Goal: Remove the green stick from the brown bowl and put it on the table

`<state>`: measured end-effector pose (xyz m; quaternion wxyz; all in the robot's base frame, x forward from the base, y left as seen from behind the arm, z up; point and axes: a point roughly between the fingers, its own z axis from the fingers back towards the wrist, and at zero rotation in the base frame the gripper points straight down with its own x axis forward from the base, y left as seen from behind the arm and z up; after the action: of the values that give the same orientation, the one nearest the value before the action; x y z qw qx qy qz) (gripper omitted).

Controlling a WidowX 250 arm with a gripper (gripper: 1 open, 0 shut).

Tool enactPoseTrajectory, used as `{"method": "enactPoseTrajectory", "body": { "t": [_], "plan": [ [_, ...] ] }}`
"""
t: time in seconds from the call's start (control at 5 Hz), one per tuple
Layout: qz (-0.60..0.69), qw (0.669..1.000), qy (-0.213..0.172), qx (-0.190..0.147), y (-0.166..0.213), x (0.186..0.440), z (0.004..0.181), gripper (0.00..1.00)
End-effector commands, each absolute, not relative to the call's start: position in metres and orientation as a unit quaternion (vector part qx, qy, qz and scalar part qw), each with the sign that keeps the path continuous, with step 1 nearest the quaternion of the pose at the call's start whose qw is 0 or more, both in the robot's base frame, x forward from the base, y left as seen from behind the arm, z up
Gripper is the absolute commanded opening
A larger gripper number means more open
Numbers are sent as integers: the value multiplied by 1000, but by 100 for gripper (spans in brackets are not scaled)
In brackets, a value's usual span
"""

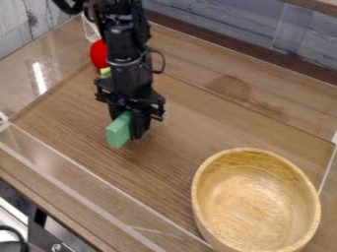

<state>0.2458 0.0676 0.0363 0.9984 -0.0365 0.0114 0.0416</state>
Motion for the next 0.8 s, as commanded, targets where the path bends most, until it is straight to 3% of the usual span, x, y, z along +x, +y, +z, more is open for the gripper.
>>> {"method": "enactPoseTrajectory", "body": {
  "t": [0.0,0.4,0.6],
  "plan": [
    [35,999,-11,-34,68,245,45,0],
    [16,999,-16,-43,81,252,36,0],
    [31,998,-18,-47,81,262,45,0]
  ]
}}
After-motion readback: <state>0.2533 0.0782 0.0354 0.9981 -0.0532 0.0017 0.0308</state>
